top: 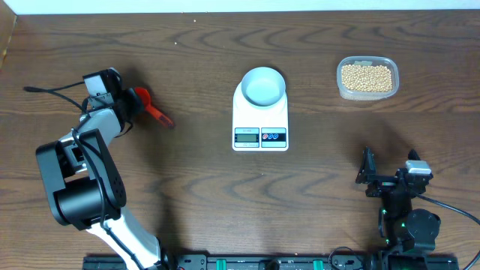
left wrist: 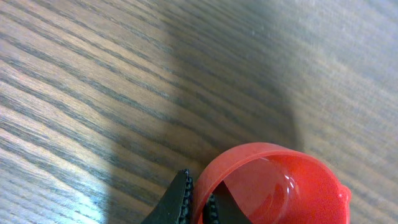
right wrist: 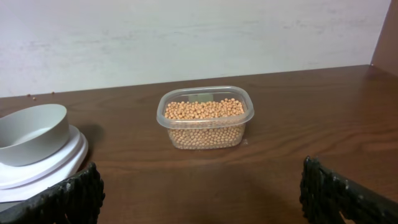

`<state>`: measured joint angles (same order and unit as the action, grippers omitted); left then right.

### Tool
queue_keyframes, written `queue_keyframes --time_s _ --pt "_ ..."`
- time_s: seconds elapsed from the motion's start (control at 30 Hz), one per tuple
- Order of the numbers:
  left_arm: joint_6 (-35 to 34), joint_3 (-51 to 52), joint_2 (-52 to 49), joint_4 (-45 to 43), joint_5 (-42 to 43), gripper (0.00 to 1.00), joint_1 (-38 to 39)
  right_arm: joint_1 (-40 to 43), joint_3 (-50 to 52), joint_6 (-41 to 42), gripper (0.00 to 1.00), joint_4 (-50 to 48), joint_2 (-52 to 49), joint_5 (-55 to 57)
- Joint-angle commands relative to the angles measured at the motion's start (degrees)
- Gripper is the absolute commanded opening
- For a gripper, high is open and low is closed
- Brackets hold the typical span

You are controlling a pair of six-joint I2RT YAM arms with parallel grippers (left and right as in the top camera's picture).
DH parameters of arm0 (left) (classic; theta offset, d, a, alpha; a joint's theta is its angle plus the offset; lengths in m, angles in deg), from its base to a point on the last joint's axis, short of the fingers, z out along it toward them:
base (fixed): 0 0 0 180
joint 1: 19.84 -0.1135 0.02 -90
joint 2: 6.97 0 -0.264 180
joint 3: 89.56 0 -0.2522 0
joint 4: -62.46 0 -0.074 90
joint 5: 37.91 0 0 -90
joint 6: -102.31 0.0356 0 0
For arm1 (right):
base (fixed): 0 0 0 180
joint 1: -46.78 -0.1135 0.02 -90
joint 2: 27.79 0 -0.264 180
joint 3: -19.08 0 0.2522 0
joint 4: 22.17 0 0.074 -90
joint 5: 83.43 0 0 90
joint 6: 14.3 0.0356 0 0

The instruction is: Scoop item into bowl and weigh 50g on scale

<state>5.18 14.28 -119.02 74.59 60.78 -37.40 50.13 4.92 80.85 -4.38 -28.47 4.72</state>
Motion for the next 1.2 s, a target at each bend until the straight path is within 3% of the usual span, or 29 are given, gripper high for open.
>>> queue_keyframes --time_s 0.0,0.47,0.8,1.17 --pt "-8.8 -1.0 1.2 -1.1 -0.1 0.07 -0.1 -0.5 0.1 -0.5 0.99 0.3 0.3 0.2" --pt "-29.9 -1.0 19.9 -1.5 2.9 0.07 5.7 -0.5 0.1 -0.5 0.99 0.3 0.3 0.2" --pt "-41.3 -1.0 22.6 -2.4 2.7 0.07 12.5 -0.5 0.1 -0.5 0.99 0.3 0.3 0.2" --pt "-44.5 -1.0 22.6 -2.6 2.9 0.07 17.5 -0.4 0.1 0.5 0.99 -0.6 0.3 0.8"
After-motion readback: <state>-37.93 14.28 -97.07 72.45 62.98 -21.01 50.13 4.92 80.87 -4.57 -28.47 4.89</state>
